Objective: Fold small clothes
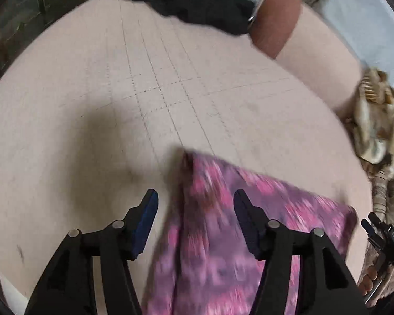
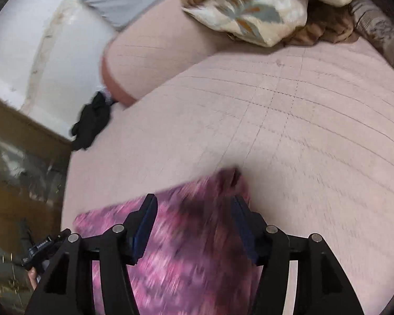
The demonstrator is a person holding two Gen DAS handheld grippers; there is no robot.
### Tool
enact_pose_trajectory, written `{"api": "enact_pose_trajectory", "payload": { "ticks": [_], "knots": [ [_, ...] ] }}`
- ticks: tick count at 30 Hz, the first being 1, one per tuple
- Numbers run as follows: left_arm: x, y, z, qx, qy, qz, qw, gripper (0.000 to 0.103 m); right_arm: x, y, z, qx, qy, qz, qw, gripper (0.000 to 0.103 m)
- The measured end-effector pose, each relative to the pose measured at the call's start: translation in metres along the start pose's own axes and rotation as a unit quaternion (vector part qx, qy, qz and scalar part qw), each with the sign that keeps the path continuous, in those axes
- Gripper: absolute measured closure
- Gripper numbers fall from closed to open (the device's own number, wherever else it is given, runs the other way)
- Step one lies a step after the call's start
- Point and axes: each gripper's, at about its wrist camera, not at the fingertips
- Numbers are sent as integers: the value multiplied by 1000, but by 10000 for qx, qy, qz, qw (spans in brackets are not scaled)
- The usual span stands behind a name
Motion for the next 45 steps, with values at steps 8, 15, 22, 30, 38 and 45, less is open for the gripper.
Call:
{"api": "enact_pose_trajectory", "payload": {
  "ticks": [8,15,22,30,38,45],
  "knots": [
    [3,15,-28,-426,213,240,9986,92,13,-10,-56,-909,316,326,9948,91],
    [-2,37,-34,-572,241,731,9954,94,23,-44,-51,-741,307,-298,9963,95],
    [-2,25,-33,-341,175,467,9982,89,15,-42,-60,-815,321,-200,9960,94],
    [-85,-2,54,-38,-517,-148,9985,64,-43,-31,26,-210,-192,-170,9994,52],
    [-193,-9,66,-754,-327,48,9966,65,-162,-52,71,420,231,-349,9982,51],
    [-204,-21,51,-798,64,-119,9967,67,-170,-66,48,-349,343,-682,9965,51]
  ]
}}
Point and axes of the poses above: each gripper's, at about its wrist camera, not at the fingertips, and z roughly against the way its jaws point, y to its left, x to its top, and after that the axes turned 12 degrees about -z, right-handed
